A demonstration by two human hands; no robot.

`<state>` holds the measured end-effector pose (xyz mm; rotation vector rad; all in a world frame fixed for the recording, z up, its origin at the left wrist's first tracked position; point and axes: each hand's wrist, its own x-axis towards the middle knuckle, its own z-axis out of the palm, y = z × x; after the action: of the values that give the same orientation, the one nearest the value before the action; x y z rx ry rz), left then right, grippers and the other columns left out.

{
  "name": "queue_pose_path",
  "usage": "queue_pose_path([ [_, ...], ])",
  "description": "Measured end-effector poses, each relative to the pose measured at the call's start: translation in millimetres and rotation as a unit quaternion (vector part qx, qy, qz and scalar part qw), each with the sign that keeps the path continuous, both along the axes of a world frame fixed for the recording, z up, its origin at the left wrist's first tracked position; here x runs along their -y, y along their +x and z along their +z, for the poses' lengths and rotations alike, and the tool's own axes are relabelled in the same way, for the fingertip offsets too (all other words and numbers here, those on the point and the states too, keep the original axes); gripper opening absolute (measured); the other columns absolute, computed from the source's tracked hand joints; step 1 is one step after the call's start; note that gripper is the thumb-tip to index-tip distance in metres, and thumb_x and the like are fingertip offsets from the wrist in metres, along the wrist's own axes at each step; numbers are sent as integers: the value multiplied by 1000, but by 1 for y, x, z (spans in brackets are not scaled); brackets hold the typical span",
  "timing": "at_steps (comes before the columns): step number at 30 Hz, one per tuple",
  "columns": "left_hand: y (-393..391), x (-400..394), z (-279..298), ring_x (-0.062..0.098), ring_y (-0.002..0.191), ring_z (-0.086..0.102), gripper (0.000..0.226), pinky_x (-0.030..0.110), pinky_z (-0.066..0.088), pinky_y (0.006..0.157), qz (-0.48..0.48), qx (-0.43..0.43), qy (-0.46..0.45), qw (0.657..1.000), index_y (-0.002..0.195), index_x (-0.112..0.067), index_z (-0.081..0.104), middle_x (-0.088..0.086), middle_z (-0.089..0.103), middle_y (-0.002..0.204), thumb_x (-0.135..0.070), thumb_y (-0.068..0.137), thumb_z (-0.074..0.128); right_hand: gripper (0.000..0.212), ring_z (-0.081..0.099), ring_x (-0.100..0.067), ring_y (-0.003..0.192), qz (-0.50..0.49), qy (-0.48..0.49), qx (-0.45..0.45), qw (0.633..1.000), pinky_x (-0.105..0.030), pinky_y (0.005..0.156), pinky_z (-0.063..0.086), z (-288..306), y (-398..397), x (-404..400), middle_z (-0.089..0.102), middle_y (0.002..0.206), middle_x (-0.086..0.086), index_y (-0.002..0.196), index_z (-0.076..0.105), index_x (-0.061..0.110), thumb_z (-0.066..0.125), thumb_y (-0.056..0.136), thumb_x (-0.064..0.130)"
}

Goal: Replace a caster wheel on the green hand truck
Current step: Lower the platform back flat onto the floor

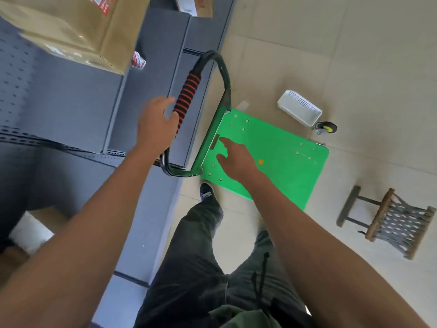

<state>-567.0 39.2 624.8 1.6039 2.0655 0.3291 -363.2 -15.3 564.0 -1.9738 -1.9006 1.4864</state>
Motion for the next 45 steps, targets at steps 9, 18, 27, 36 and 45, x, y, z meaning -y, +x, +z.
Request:
queue_pose_path([
  [9, -21, -71, -21, 23, 113, 63, 64, 35, 52, 97, -62, 46, -115, 990, 152, -30, 42, 6, 66, 131, -26, 93, 65, 55, 63, -36, 97, -48, 61, -8, 997, -44, 82, 49, -3, -133, -19, 71, 105, -11, 146, 38, 20, 60, 99, 40],
  [18, -2, -75, -37, 17, 94, 64, 57, 28, 51, 82, -138, 13, -100, 985, 147, -31, 49, 3, 71, 122, -19, 94, 68, 69, 70, -32, 98, -181, 58, -19, 982, -37, 74, 51, -5, -127, -9, 73, 118, -5, 149, 33, 21, 72, 94, 33],
  [27, 53, -58, -43, 21, 87, 69, 55, 43, 61, 78, -162, 37, -126, 978, 143, -29, 54, 4, 73, 103, -20, 92, 71, 89, 64, -27, 73, -191, 29, -31, 981, -44, 67, 59, -5, -77, 19, 63, 87, -5, 163, -1, 32, 61, 100, 25],
  [36, 132, -27, -52, 11, 81, 71, 61, 39, 63, 68, -105, 137, -149, 974, 136, -26, 62, -4, 75, 101, -22, 79, 83, 87, 70, -29, 90, -265, -13, -93, 960, -45, 86, 59, -7, 5, 63, 73, 114, -13, 163, 4, 42, 59, 99, 18],
  [45, 196, 5, -68, 16, 80, 73, 59, 43, 64, 69, -141, 161, -114, 970, 134, -26, 64, -4, 75, 94, -14, 78, 79, 104, 66, -24, 79, -273, -22, -52, 960, -33, 83, 52, -10, 64, 92, 73, 116, -16, 163, 1, 40, 75, 92, 27],
])
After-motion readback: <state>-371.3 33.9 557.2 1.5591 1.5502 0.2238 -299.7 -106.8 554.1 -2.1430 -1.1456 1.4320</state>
